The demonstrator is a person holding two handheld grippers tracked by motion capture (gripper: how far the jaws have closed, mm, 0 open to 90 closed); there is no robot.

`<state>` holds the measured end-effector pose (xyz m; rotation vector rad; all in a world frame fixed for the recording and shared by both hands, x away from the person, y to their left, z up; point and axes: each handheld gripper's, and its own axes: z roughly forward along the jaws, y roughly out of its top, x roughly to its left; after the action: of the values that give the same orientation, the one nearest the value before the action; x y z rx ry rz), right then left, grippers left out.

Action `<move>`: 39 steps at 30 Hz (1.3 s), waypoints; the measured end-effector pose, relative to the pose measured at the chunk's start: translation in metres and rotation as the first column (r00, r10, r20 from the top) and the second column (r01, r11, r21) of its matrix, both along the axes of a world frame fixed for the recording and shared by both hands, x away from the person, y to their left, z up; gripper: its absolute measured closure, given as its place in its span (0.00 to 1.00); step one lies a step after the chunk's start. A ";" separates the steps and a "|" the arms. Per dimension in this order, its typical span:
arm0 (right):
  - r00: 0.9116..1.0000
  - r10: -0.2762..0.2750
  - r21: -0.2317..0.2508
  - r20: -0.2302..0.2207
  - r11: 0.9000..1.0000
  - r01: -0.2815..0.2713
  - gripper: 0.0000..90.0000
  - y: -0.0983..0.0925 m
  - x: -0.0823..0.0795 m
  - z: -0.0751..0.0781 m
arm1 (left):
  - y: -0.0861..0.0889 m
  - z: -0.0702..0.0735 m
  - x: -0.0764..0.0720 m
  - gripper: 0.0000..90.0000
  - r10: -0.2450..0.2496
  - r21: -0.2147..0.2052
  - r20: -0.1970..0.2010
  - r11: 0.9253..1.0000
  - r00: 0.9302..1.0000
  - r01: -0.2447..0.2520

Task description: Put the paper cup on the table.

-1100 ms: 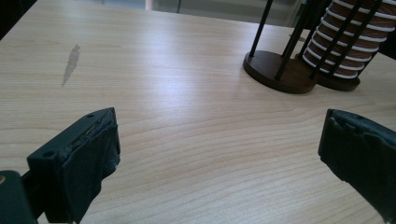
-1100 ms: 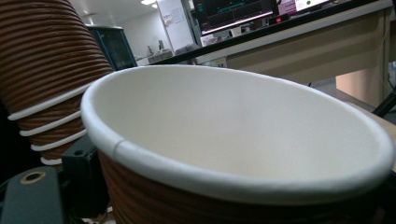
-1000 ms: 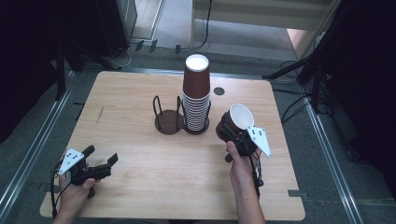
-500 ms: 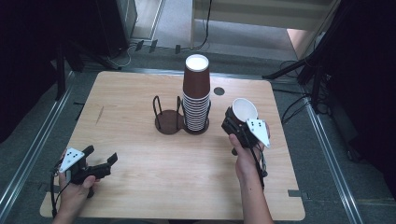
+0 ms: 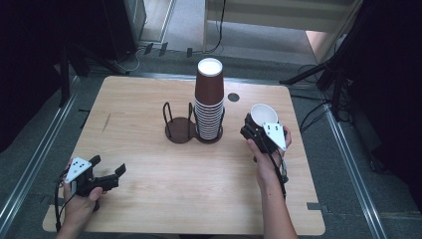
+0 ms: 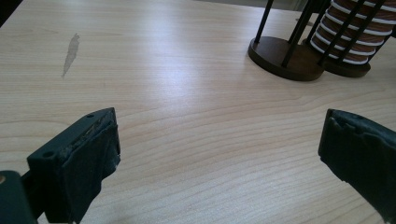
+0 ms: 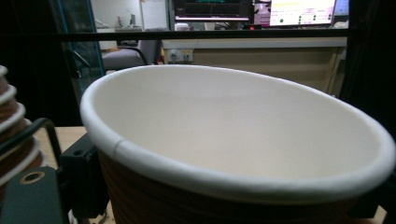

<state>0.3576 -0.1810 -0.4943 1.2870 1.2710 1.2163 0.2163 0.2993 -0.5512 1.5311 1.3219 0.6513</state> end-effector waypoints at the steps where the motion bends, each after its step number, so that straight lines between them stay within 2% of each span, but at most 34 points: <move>1: 1.000 -0.001 0.010 -0.006 1.000 0.001 0.13 -0.001 0.002 -0.001 | 0.000 0.000 0.000 0.00 0.000 -0.001 -0.002 1.000 1.000 0.000; 3: 1.000 0.003 -0.003 -0.013 1.000 -0.003 0.13 -0.002 0.006 -0.002 | 0.000 0.000 0.000 0.00 0.004 0.000 -0.003 1.000 1.000 -0.004; 6: 1.000 0.005 -0.052 -0.014 0.999 -0.006 0.13 -0.003 0.011 -0.005 | 0.000 0.000 0.000 0.00 0.004 0.004 -0.001 1.000 1.000 -0.004; 11: 0.999 -0.012 -0.039 -0.037 0.999 0.010 0.13 -0.008 0.017 -0.011 | -0.001 0.000 0.001 0.00 0.008 0.007 -0.004 1.000 1.000 -0.008; 14: 0.999 -0.017 -0.052 -0.043 0.999 0.015 0.13 -0.012 0.020 -0.016 | -0.001 0.000 0.000 0.00 0.004 0.010 -0.002 1.000 1.000 -0.004; 17: 0.998 -0.020 -0.036 -0.054 0.999 0.018 0.13 -0.014 0.021 -0.021 | -0.001 0.000 0.000 0.00 0.005 0.008 -0.002 1.000 1.000 -0.005; 20: 0.998 -0.013 -0.048 -0.054 0.999 0.010 0.12 -0.014 0.022 -0.024 | -0.001 0.000 0.000 0.00 0.004 0.009 -0.003 1.000 1.000 -0.004; 24: 0.998 0.012 -0.087 -0.055 0.996 -0.017 0.12 -0.013 0.022 -0.027 | -0.003 0.000 -0.001 0.00 0.007 0.017 0.000 1.000 1.000 -0.007; 28: 0.998 0.003 -0.105 -0.067 0.994 -0.010 0.11 -0.014 0.023 -0.032 | -0.004 0.000 -0.001 0.00 0.007 0.033 0.004 0.999 1.000 -0.007; 36: 0.997 0.013 -0.132 -0.080 0.991 -0.023 0.11 -0.015 0.021 -0.037 | -0.005 0.000 -0.002 0.00 0.006 0.033 0.003 0.999 1.000 -0.006; 39: 0.996 0.009 -0.114 -0.094 0.993 -0.020 0.11 -0.015 0.020 -0.040 | -0.005 0.000 -0.003 0.00 0.006 0.033 0.002 0.999 1.000 -0.006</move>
<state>0.3779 -0.1962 -0.5338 1.2650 1.3988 1.0875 0.2137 0.2940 -0.5509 1.5532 1.3205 0.6819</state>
